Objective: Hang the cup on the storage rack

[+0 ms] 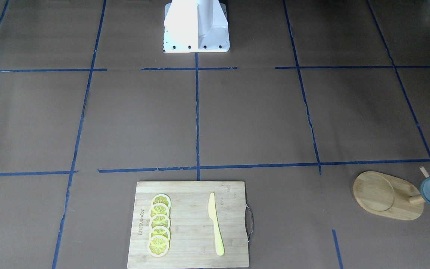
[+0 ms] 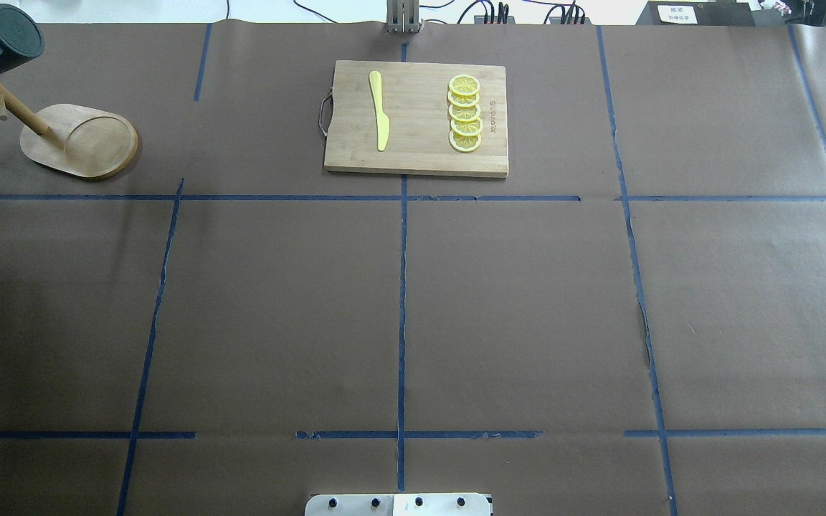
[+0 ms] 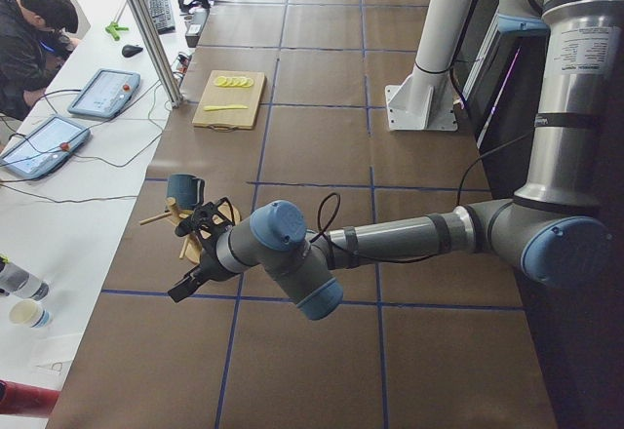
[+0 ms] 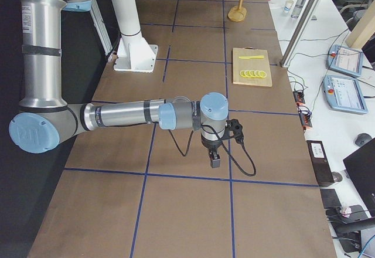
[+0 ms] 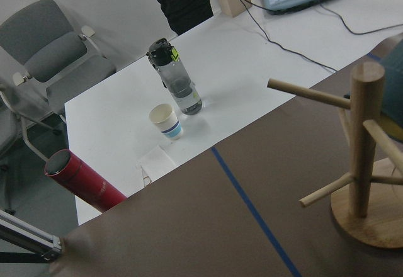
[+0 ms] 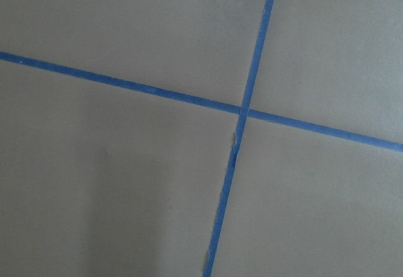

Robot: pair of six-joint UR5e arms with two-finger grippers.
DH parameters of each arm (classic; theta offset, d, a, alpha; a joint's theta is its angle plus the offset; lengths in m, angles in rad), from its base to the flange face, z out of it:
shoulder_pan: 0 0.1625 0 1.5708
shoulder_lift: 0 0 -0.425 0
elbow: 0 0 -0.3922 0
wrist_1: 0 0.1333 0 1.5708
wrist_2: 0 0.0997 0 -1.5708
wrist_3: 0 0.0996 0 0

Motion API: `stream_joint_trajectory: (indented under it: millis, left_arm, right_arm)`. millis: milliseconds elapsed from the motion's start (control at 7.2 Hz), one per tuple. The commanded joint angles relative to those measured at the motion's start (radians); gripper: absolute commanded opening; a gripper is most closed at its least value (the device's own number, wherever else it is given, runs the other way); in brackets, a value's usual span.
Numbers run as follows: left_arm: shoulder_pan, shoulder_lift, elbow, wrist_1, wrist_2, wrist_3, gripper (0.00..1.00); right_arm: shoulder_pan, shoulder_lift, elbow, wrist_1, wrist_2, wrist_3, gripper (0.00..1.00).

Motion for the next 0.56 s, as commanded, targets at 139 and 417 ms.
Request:
stream_joint_trajectory:
  millis: [139,417]
  left_arm:
    - [0.0,-0.012,-0.16,0.692,-0.009,0.062,1.0]
    - [0.0,0.005,-0.292,1.005,-0.192,-0.038,1.0]
  right_arm:
    - [0.0,-0.001,0.0,0.0,0.0,-0.001,1.0]
    - [0.0,-0.003,0.0,0.0,0.002,0.0,1.0]
